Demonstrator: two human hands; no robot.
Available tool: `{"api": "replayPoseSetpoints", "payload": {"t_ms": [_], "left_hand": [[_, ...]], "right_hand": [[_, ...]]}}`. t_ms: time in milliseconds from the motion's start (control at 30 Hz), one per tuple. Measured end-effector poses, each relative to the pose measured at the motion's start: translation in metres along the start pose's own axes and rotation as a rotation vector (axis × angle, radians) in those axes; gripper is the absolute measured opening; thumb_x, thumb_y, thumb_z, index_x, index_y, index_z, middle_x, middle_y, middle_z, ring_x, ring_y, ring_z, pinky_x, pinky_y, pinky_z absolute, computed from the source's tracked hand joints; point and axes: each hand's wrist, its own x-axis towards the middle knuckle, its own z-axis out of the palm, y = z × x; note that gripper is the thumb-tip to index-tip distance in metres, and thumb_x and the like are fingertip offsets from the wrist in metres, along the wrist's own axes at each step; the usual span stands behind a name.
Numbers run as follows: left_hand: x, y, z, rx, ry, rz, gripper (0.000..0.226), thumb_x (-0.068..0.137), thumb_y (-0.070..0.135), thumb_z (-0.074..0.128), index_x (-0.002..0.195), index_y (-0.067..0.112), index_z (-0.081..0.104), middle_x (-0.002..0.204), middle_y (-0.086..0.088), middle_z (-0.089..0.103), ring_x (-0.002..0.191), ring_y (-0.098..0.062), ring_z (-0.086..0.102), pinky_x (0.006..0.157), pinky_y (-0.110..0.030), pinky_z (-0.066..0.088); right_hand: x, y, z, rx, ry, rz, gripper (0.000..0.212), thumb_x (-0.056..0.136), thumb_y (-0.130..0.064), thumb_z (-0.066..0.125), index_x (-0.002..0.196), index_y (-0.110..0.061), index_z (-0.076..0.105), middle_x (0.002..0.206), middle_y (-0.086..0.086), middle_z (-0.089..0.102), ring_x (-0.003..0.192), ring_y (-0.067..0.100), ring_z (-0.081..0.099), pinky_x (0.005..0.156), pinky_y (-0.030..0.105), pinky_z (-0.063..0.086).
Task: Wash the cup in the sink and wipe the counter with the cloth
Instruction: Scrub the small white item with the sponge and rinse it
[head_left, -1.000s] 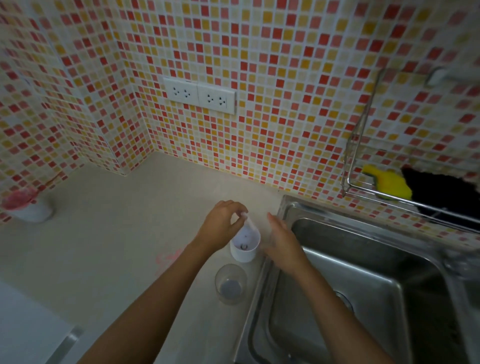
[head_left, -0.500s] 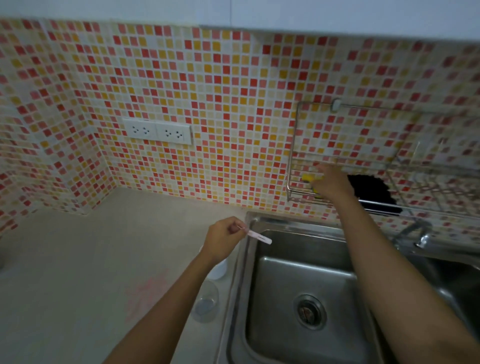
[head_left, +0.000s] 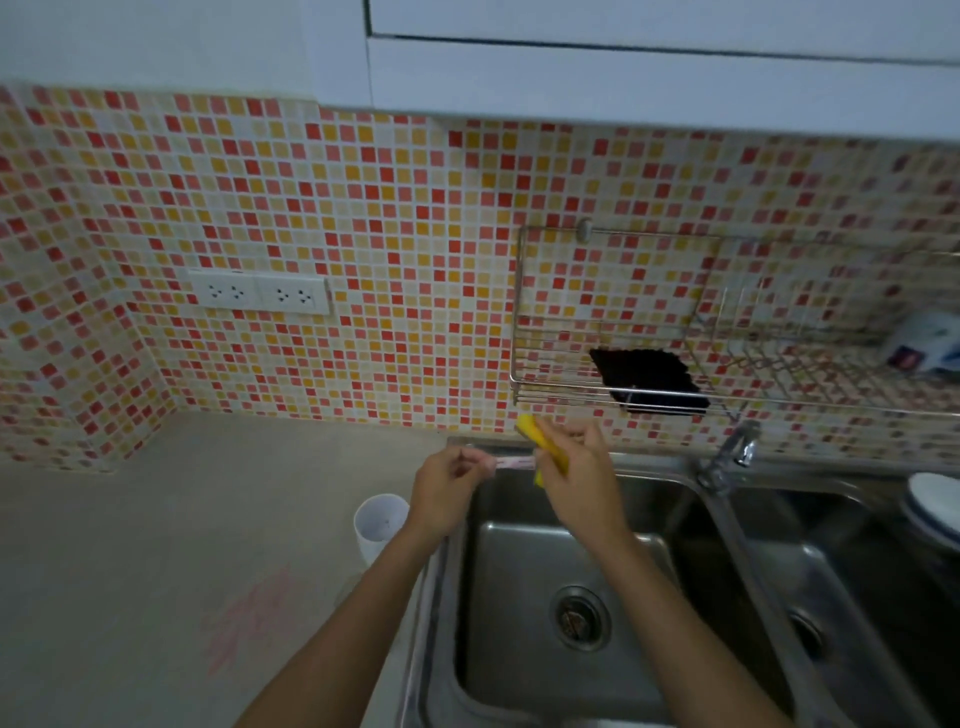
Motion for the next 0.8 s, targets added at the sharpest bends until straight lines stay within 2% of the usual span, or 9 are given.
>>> {"api": "replayPoseSetpoints", "payload": {"t_ms": [100,167,267,367,433,567,667,800], "left_hand": [[-0.003,0.006,0.015,0.001,0.016,0.029,0.005,0.089,0.018,0.067,0.092,0.017,0.07,0.09,0.003,0.072,0.087,-0.011,0.067,0.084,-0.029,0.055],[-0.006,0.009,0.022,-0.016,0.019,0.045,0.005,0.089,0.016,0.065,0.091,0.013,0.07,0.09,0.002,0.072,0.087,-0.01,0.067,0.083,-0.026,0.054],[-0.013,0.009,0.029,-0.029,-0.007,0.05,0.004,0.09,0.017,0.065,0.09,0.015,0.069,0.089,0.004,0.072,0.087,-0.01,0.067,0.082,-0.025,0.053],[-0.021,0.008,0.035,-0.03,-0.002,0.052,0.007,0.09,0.018,0.065,0.088,0.014,0.069,0.085,0.005,0.071,0.085,-0.008,0.066,0.076,-0.019,0.05],[-0.023,0.008,0.039,-0.019,0.007,0.047,0.009,0.091,0.02,0.065,0.087,0.013,0.069,0.083,0.005,0.071,0.082,-0.006,0.065,0.073,-0.017,0.047],[-0.028,0.005,0.042,-0.034,0.002,0.027,0.013,0.091,0.021,0.064,0.078,0.022,0.065,0.081,0.005,0.071,0.082,-0.007,0.066,0.072,-0.012,0.045],[-0.031,-0.002,0.047,-0.056,-0.02,0.005,0.012,0.091,0.022,0.064,0.079,0.023,0.066,0.085,0.0,0.073,0.086,-0.014,0.068,0.079,-0.025,0.051],[-0.034,-0.012,0.053,-0.063,-0.019,-0.052,0.013,0.09,0.027,0.064,0.089,0.015,0.069,0.087,0.0,0.073,0.086,-0.016,0.068,0.085,-0.043,0.055]], "right_hand": [[-0.019,0.015,0.012,0.013,0.064,0.029,0.041,0.092,-0.015,0.058,0.133,-0.023,0.056,0.107,-0.003,0.036,0.081,0.006,0.05,0.08,0.026,0.056],[-0.025,0.013,0.015,-0.019,0.107,0.006,0.041,0.092,-0.014,0.059,0.131,-0.023,0.057,0.103,-0.003,0.037,0.082,0.009,0.049,0.079,0.024,0.053],[-0.036,0.005,0.014,-0.103,0.072,-0.063,0.039,0.093,-0.017,0.056,0.131,-0.026,0.057,0.104,-0.004,0.038,0.083,0.01,0.05,0.074,0.023,0.051],[-0.039,0.015,0.006,-0.139,0.148,0.095,0.039,0.092,-0.014,0.058,0.128,-0.028,0.058,0.102,-0.003,0.039,0.082,0.012,0.049,0.079,0.029,0.052],[-0.047,0.016,0.006,-0.148,0.153,0.149,0.039,0.092,-0.014,0.056,0.129,-0.028,0.058,0.1,-0.004,0.037,0.078,0.01,0.046,0.077,0.034,0.053],[-0.07,0.011,0.012,-0.173,0.09,0.031,0.048,0.092,-0.013,0.057,0.136,-0.03,0.052,0.099,-0.003,0.037,0.072,0.012,0.048,0.065,0.028,0.049],[-0.068,0.023,0.009,-0.146,0.163,0.212,0.047,0.094,-0.015,0.055,0.136,-0.034,0.049,0.102,-0.003,0.037,0.075,0.014,0.052,0.072,0.035,0.054],[-0.085,0.007,0.016,-0.155,0.037,0.029,0.048,0.097,-0.02,0.05,0.142,-0.032,0.041,0.104,-0.005,0.037,0.073,0.009,0.051,0.063,0.027,0.053]]}}
